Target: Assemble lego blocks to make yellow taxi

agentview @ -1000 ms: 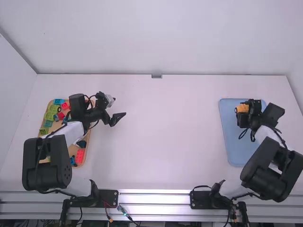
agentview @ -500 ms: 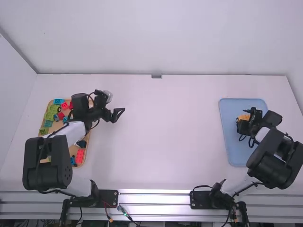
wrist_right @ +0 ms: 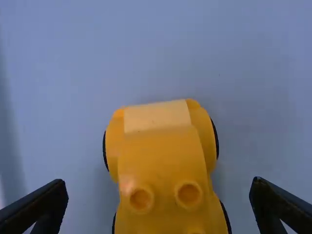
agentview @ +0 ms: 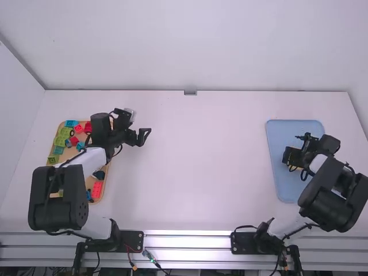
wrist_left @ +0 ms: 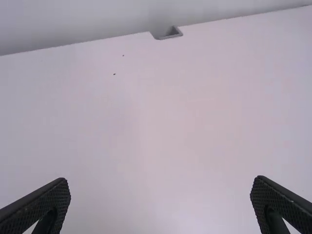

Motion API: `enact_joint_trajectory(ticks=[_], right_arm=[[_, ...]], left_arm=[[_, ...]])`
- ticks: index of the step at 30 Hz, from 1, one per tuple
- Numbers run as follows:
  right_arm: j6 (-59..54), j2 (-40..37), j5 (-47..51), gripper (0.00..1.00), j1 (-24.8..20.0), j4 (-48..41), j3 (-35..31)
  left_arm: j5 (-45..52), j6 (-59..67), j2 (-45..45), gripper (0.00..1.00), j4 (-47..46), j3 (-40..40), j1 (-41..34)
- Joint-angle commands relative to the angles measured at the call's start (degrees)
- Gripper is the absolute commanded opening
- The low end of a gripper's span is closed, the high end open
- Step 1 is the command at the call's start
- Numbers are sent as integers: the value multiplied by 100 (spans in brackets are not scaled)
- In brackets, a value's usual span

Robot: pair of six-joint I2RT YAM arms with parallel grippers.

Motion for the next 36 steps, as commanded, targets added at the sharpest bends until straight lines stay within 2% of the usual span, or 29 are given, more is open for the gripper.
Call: enact_joint_trajectory(ticks=[1,5,8,13,20,26,32,36], right_arm=[[162,-643,337,99,306,-90,-4],[160,-1349,723,99,785,-376,-2],[164,-2074,962,99,1357,-540,-4],[140,-3036,957,99,2151,-553,-4],[-588,-3970,960,98,2966,-478,-33],[-188,-4369,1079,91,3363,-79,-432],[301,-4858,1079,83,3363,285,-922],[730,-5288,1079,75,3363,285,-1351]], left_arm=[[-667,-146,-400,99,-48,-39,-378],[-1523,-146,-863,99,-164,-37,-892],[-2168,74,-1508,99,-450,-39,-1405],[-2260,426,-2330,99,-671,-39,-1873],[-2309,170,-3045,99,-685,-68,-1805],[-2713,-235,-3450,92,-1089,-473,-1400],[-3216,-738,-3953,83,-1592,-976,-897],[-3216,-1090,-4393,75,-1872,-1416,-622]])
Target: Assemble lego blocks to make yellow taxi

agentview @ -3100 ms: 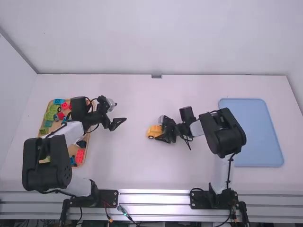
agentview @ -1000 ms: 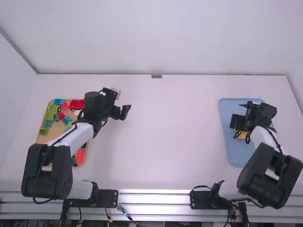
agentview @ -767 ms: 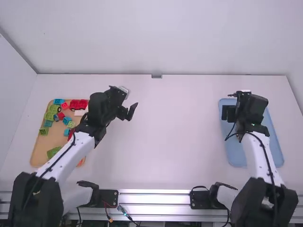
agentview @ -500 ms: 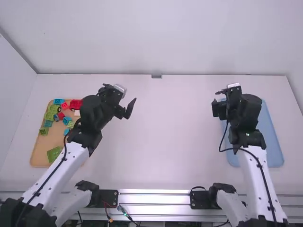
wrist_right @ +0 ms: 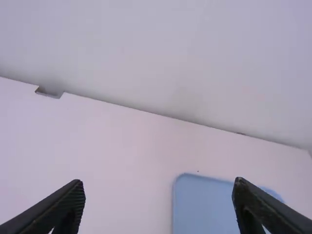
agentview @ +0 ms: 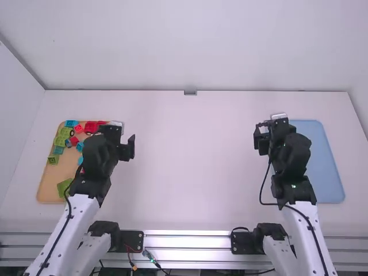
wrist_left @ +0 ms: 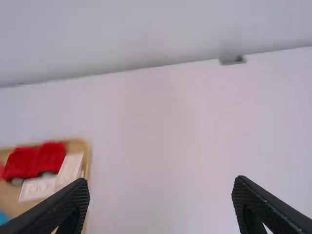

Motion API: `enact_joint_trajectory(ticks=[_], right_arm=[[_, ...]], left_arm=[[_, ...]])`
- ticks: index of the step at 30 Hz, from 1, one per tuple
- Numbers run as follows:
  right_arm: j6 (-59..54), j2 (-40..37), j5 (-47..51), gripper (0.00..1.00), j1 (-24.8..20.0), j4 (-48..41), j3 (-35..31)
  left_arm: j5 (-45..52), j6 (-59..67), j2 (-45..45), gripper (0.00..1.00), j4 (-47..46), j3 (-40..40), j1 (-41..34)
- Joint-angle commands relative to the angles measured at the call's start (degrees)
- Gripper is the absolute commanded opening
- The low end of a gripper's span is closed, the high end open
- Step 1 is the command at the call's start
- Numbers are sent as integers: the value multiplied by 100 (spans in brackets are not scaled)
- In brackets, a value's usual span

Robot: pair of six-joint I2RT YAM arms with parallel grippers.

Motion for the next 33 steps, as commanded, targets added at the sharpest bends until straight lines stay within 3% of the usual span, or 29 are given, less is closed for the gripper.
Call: enact_joint_trajectory(ticks=[1,8,21,27,33], right_arm=[[496,-308,47,74,-3,14,-289],[1429,-1241,47,57,-3,14,-1221],[1461,-2950,47,28,-3,14,-2930],[1461,-3509,47,18,-3,14,-3489],[1461,-4038,47,9,-3,14,-3538]], left_arm=[[-145,-342,-344,73,-38,-261,75],[-145,-342,-1282,57,-38,-1199,75],[-145,-342,-2991,27,-38,-2908,75],[-145,-342,-3560,17,-38,-2947,75],[-145,-342,-4101,8,-38,-2947,75]])
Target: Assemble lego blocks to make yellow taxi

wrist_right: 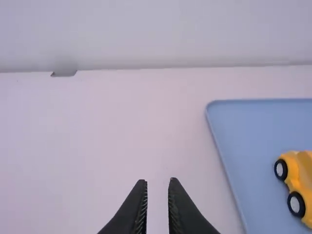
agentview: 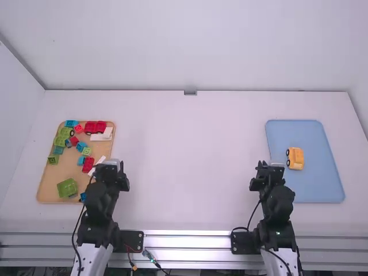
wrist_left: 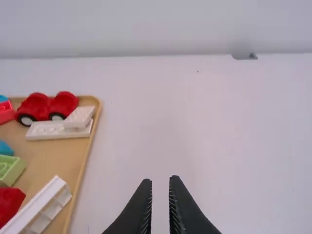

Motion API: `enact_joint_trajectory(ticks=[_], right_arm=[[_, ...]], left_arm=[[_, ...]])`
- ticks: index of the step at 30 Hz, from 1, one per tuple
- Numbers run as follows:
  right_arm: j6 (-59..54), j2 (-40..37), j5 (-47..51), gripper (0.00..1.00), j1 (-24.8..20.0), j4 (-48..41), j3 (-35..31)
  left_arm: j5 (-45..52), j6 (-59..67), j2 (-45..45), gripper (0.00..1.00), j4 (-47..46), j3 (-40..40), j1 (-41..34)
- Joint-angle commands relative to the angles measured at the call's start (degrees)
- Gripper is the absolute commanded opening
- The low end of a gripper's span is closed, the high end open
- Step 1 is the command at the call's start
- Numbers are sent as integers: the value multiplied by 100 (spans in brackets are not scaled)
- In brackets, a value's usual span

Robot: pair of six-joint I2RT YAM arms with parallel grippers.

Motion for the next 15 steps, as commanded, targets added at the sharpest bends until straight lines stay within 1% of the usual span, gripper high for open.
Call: enact_joint_trajectory(ticks=[1,7,11,15], right_arm=[[36,-223,12,7,1,-27,-67],[36,-615,12,0,1,-27,-67],[36,-828,12,0,1,-27,-67],[36,-840,12,0,1,-27,-67]], left_arm=[[-14,-32,-241,6,-32,-47,5],[-14,-32,-644,0,-32,-47,5],[-14,-32,-865,0,-32,-47,5],[-14,-32,-950,0,-32,-47,5]])
